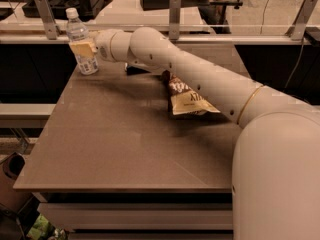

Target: Pick blue plastic bottle

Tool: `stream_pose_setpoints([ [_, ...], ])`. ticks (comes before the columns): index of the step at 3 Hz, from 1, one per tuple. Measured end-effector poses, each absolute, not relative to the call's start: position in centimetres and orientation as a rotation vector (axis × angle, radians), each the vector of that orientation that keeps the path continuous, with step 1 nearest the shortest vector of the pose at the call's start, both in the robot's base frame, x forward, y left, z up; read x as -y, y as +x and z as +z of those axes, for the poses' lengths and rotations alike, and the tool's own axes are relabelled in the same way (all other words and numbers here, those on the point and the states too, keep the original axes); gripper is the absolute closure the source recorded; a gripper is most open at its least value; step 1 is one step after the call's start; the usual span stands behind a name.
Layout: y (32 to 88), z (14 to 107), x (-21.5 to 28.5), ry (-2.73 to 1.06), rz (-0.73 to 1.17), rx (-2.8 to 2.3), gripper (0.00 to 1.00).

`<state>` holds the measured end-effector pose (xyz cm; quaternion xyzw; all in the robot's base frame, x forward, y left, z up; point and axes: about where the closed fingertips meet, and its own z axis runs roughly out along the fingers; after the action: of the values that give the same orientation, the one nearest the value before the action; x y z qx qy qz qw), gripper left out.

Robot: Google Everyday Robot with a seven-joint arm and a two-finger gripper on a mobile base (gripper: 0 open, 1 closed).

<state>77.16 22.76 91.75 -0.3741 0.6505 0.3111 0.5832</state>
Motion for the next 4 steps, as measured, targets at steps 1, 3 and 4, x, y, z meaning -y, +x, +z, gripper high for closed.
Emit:
stream_pose_setpoints([
  [1,77.1,91.7,-23.0,-0.876,0.729,-1.518,1.00],
  [3,76.8,94.0,-22.4,-0.876,0.735,-1.479,1.00],
  [4,76.9,96.8,-21.5,-0.883,0.706,-1.455,1.00],
])
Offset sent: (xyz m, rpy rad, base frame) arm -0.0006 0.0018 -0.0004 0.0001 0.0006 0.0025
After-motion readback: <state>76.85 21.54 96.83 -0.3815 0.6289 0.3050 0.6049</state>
